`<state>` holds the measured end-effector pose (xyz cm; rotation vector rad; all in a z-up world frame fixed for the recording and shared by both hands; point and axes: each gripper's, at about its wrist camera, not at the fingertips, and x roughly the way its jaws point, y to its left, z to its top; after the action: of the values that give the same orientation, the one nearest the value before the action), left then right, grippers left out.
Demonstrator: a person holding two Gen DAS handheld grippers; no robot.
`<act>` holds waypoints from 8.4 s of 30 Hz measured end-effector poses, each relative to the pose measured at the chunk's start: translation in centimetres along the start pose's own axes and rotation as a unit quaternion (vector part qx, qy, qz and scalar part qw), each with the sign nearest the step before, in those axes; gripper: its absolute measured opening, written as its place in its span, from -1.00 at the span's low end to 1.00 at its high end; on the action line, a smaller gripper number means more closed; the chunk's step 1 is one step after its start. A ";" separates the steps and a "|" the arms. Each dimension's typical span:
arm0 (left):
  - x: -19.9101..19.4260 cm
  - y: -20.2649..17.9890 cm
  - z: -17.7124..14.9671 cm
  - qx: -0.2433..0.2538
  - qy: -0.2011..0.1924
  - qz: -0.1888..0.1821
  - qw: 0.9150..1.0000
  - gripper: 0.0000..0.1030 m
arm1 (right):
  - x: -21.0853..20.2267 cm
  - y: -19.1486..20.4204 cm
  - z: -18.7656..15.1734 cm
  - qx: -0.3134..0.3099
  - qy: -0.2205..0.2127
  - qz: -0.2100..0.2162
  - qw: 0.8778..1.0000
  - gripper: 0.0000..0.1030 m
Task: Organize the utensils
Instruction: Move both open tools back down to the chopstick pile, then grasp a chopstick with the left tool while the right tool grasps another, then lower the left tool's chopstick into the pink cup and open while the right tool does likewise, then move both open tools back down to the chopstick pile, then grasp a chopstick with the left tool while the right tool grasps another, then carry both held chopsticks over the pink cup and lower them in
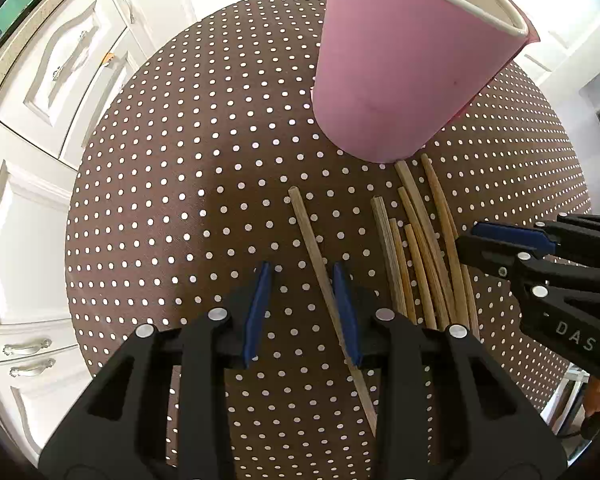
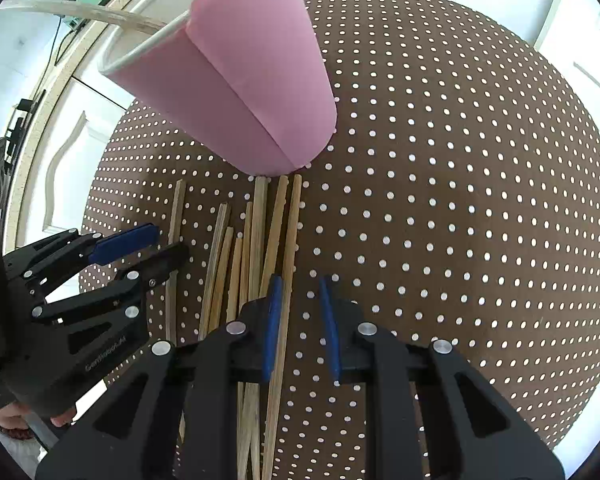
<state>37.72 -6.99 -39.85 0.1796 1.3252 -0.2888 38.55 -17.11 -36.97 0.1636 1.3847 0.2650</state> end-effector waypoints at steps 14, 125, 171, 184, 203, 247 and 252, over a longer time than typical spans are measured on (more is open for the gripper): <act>0.2 1.5 0.9 -0.021 0.002 -0.018 1.000 -0.79 | 1.8 1.1 2.8 0.007 0.001 -0.028 1.000 -0.90; -17.4 3.5 5.2 -0.007 -0.232 -0.099 0.968 -0.88 | -17.9 2.7 1.8 -0.004 -0.247 -0.012 0.969 -0.91; -5.0 3.4 -1.2 -0.079 -0.074 -0.080 0.991 0.13 | -9.7 -3.0 -3.5 0.099 -0.137 0.025 0.985 -0.52; 0.2 0.1 -0.6 -0.036 -0.011 -0.032 0.999 0.13 | -6.9 -5.1 -3.5 0.107 -0.094 0.036 0.989 -0.52; 0.9 -2.3 2.3 0.002 -0.001 0.021 1.000 -0.19 | -1.2 -4.5 -0.8 0.122 -0.004 0.057 0.991 -0.52; -15.4 1.4 1.7 0.045 -0.161 -0.139 0.976 -0.88 | -15.1 1.0 -1.5 0.060 -0.209 0.025 0.976 -0.91; -17.9 1.2 2.1 0.055 -0.191 -0.151 0.968 -0.88 | -17.8 1.9 -1.3 0.051 -0.243 0.025 0.968 -0.91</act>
<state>36.18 -4.62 -22.00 0.0114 0.9506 -0.6251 34.19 -20.28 -19.84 0.3273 0.9064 0.1791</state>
